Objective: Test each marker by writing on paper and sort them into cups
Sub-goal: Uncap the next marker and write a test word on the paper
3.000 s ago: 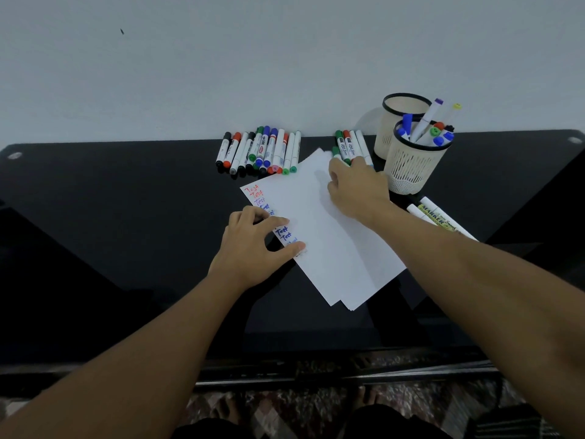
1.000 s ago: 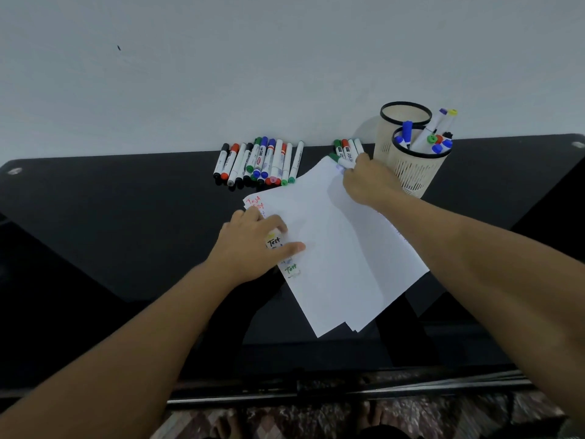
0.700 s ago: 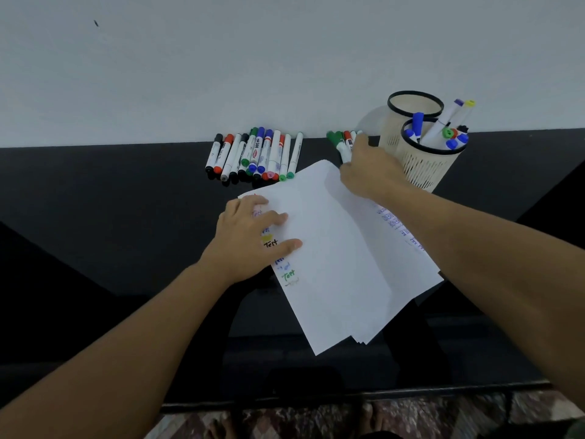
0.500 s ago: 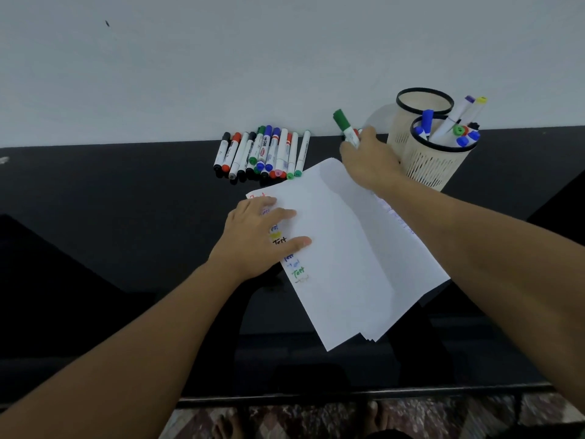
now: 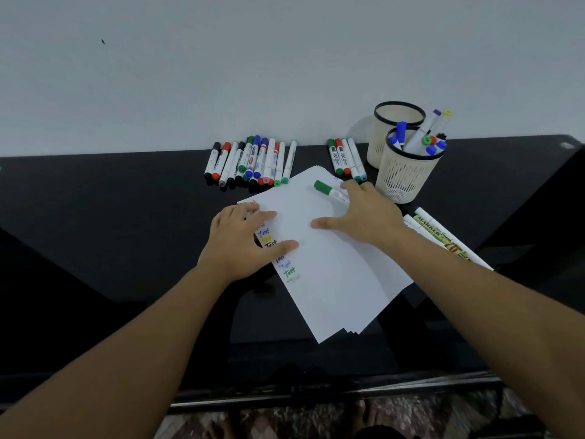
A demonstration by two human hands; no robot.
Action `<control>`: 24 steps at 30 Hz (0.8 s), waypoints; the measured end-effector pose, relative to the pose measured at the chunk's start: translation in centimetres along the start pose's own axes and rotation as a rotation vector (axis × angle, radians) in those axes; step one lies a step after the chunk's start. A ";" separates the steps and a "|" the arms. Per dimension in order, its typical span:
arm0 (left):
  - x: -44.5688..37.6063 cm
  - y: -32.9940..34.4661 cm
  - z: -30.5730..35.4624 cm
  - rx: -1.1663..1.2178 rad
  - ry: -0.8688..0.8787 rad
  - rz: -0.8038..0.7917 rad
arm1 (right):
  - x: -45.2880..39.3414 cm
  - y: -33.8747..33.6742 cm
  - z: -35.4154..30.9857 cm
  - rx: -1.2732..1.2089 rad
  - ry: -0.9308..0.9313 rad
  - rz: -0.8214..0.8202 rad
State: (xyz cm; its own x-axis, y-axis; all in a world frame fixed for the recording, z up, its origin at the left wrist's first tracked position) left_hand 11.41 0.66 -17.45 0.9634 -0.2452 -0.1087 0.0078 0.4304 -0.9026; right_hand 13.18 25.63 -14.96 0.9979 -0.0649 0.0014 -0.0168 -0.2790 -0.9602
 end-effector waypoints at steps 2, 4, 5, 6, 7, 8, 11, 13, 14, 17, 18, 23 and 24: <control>0.1 0.0 0.0 -0.003 0.013 -0.006 | -0.3 -0.2 0.0 -0.003 0.012 0.004; 0.1 0.1 0.1 0.003 0.029 -0.006 | -0.6 -0.6 0.2 0.007 0.016 0.015; 0.1 0.1 0.1 0.006 0.034 -0.006 | -0.6 -0.8 0.4 0.011 0.017 0.025; 0.1 0.1 0.1 0.007 0.033 -0.007 | -0.6 -0.9 0.6 0.014 0.021 0.034; 0.0 0.1 0.0 0.009 0.031 -0.009 | -0.5 -1.1 0.9 0.019 0.032 0.037; 0.0 0.1 0.0 0.014 0.028 -0.010 | -0.4 -1.1 1.1 0.028 0.049 0.031; 0.1 0.0 0.1 0.025 0.031 -0.003 | -0.2 -1.1 1.5 0.063 0.081 0.003; 0.2 -0.1 0.2 0.029 0.029 0.005 | -0.2 -1.2 1.3 0.072 0.073 0.016; 0.2 -0.1 0.0 0.039 0.018 0.007 | -0.2 -1.1 1.0 0.074 0.061 0.023; 0.1 -0.3 -0.2 0.088 -0.021 0.005 | -0.2 -0.5 -0.3 0.087 0.032 -0.007; 0.1 -0.3 -0.3 0.096 -0.027 0.006 | -0.2 -0.3 -0.6 0.088 0.035 -0.020; 0.3 -0.4 -0.3 0.150 -0.040 -0.009 | 0.9 -0.8 -0.9 0.076 -0.022 0.147; 0.4 -0.6 -0.3 0.192 -0.047 -0.006 | 1.2 -1.0 -1.1 0.039 -0.055 0.200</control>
State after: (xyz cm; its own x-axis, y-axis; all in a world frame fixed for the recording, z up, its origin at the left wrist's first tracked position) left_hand 11.69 0.11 -17.08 0.9746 -0.2092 -0.0798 0.0601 0.5877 -0.8069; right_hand 14.34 24.80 -13.68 0.9768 -0.0630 -0.2048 -0.2139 -0.2287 -0.9497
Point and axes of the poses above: each hand's wrist, its own x-axis away from the middle knuckle, its own y-axis out of the palm, z = x × y, the point moved 7 cm from there along -x, towards the middle knuckle, and after that the axes turned 9 degrees about -y, right-handed, at the moved point
